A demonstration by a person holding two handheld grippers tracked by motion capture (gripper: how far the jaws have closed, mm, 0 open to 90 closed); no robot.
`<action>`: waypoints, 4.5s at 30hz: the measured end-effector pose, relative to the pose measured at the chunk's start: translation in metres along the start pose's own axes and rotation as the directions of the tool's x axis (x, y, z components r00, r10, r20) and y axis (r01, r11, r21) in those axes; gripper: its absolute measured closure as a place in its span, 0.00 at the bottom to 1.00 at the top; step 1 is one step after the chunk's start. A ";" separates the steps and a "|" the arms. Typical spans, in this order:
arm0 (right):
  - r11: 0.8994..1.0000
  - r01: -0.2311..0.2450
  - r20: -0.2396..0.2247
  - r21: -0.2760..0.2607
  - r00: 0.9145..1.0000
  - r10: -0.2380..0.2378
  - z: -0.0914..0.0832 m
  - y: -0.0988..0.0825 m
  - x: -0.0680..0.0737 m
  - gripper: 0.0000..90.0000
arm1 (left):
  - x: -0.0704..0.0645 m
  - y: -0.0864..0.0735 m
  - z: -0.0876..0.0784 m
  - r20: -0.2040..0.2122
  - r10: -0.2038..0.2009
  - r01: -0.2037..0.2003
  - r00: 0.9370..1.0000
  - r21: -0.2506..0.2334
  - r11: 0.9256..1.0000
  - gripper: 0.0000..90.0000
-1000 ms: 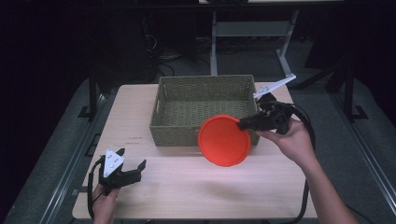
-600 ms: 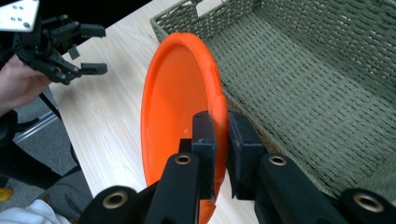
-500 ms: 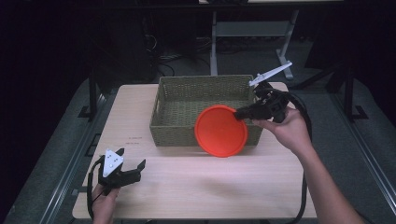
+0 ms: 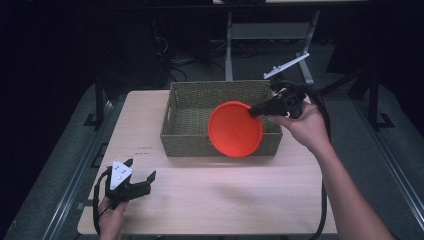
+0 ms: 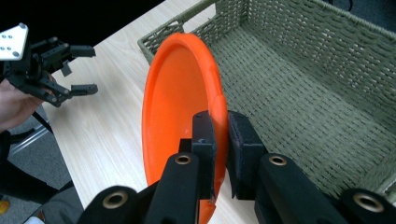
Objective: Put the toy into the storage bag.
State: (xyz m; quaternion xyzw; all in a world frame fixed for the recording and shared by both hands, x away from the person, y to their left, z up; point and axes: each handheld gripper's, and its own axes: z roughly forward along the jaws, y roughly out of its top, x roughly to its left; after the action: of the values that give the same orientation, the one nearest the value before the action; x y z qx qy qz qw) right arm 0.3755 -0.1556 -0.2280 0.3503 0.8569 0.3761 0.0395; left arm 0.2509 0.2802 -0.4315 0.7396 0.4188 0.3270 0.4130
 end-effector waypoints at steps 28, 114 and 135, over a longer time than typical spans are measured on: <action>0.998 -0.059 0.047 -0.007 0.997 0.059 0.007 0.037 -0.028 0.91 | 0.001 -0.001 0.001 -0.002 -0.004 0.004 1.000 0.002 1.000 0.14; 0.946 -0.316 0.144 0.066 0.942 0.305 0.118 0.013 -0.108 0.91 | 0.001 -0.001 0.000 -0.002 0.002 -0.002 1.000 0.003 1.000 0.14; 0.934 -0.330 0.146 0.140 0.939 0.310 0.137 -0.001 -0.114 0.90 | 0.002 0.000 0.000 -0.006 -0.001 0.001 1.000 0.003 1.000 0.14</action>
State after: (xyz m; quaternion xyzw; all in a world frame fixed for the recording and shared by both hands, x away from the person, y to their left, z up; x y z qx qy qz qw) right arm 0.5060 -0.1433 -0.3487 0.5095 0.8122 0.2842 0.0012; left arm 0.2519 0.2820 -0.4317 0.7391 0.4210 0.3283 0.4107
